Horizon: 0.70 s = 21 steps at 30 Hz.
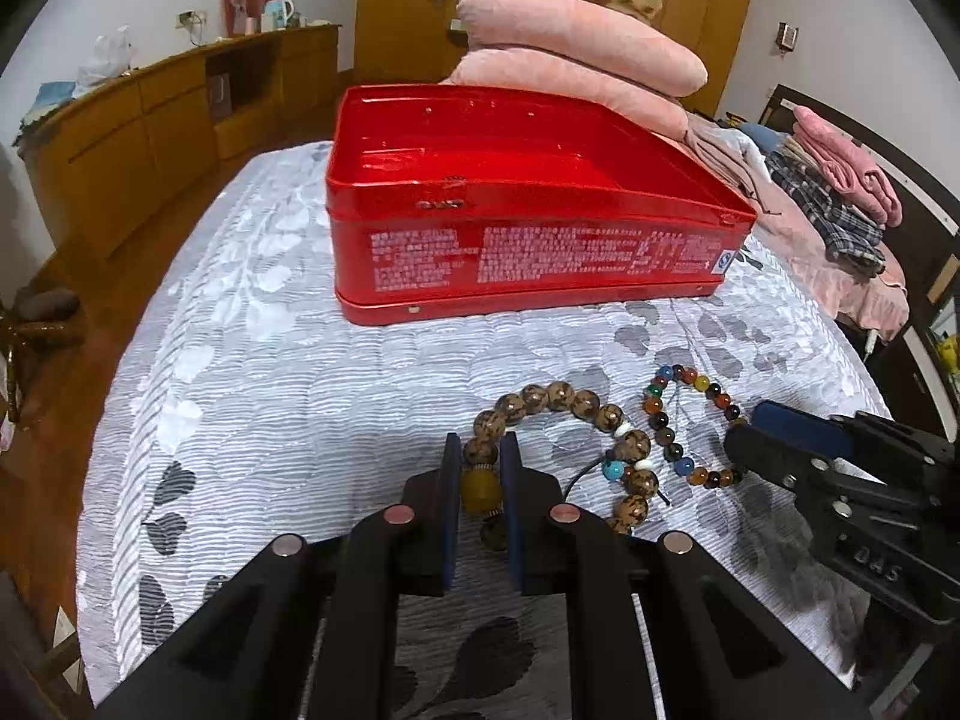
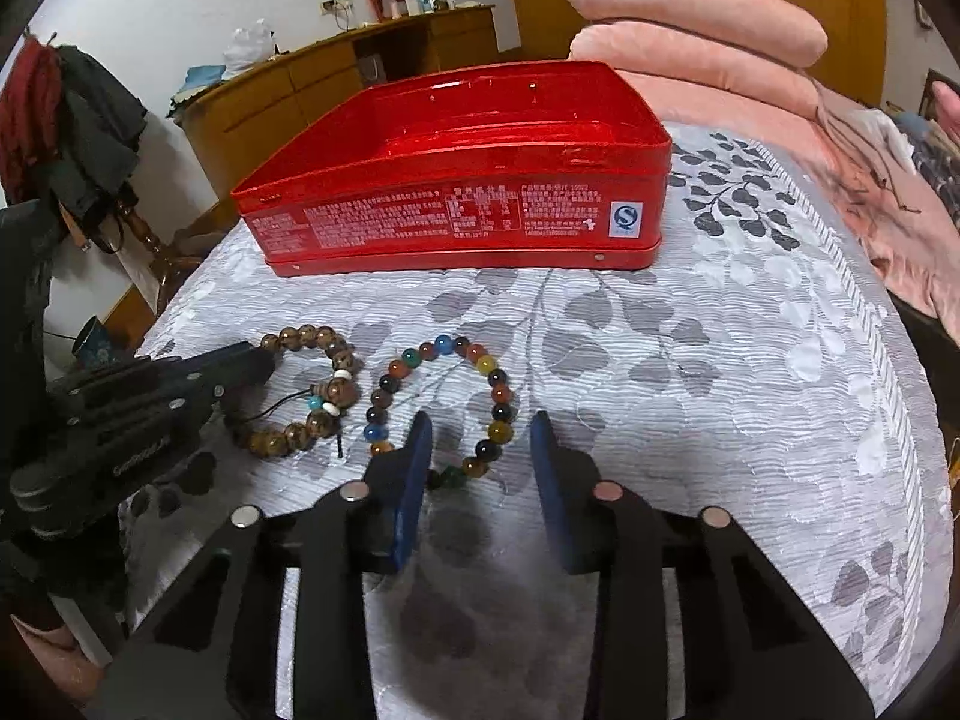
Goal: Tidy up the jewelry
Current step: 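Grasp the wooden bead bracelet with the left tool while the right tool grasps the multicolour bracelet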
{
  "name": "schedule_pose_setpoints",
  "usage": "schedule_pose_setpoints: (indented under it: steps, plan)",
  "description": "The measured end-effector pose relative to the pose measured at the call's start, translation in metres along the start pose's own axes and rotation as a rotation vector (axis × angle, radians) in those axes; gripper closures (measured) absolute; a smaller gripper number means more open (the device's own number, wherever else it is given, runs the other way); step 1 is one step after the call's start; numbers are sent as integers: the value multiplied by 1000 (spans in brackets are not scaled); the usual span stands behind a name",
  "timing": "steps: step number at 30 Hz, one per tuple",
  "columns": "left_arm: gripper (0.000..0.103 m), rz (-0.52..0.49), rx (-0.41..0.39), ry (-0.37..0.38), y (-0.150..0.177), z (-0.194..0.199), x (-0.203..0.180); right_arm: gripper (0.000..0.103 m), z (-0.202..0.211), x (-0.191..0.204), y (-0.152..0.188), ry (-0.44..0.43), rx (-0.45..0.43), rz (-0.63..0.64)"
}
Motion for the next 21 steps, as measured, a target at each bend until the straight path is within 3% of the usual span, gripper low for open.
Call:
schedule_pose_setpoints:
  steps: [9, 21]
  plan:
    - [90, 2, -2, 1, -1, -1, -2, 95, -6, -3, -2, 15, 8, -12]
    - [90, 8, -80, 27, -14, 29, -8, 96, 36, 6, -15, 12, -95, 23]
Point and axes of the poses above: each gripper's, at about its wrist camera, not at the fingertips, and z roughly against the way its jaws point, x to its left, y to its underside, the point moved 8 cm from there along -z, roughly the way its jaws point, and after that the axes turned 2 degrees about -z, right-handed, at the moved point
